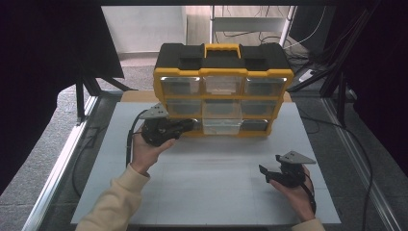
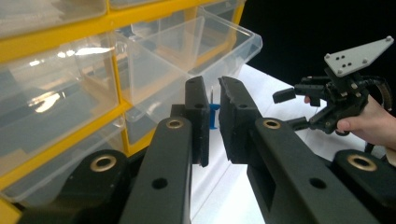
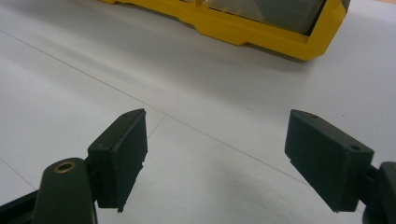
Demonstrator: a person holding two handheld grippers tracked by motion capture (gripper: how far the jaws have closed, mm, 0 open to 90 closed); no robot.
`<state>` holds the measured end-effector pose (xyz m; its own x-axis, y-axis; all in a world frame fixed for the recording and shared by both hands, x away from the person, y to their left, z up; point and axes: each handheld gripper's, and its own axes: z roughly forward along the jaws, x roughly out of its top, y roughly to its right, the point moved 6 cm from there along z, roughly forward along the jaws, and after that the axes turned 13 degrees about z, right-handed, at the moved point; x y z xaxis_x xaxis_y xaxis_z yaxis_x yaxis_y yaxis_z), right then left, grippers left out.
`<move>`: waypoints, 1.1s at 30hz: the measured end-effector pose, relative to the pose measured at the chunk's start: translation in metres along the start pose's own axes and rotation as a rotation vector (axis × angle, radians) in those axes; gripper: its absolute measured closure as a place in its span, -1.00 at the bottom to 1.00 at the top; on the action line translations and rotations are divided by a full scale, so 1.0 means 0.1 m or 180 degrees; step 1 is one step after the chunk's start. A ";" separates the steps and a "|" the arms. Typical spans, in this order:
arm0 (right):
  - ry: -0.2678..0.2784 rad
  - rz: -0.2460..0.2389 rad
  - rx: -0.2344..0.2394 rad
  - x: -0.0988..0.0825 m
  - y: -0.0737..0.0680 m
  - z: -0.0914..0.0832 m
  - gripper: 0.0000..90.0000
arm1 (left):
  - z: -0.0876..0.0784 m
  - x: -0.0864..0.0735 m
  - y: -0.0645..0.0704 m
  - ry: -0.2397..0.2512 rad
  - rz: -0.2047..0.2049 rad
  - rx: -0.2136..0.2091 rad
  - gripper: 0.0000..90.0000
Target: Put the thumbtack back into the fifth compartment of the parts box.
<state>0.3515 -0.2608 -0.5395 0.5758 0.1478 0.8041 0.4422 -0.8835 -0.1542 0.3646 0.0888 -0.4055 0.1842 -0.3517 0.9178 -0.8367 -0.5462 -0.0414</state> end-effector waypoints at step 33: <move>-0.0001 -0.0006 0.0008 0.00 0.00 0.00 -0.52 | 0.27 0.38 -0.10 0.0031 0.0036 -0.0001 0.81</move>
<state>0.3512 -0.2610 -0.5394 0.5752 0.1495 0.8043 0.4450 -0.8821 -0.1543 0.3940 0.0599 -0.3806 0.1698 -0.3506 0.9210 -0.8388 -0.5420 -0.0517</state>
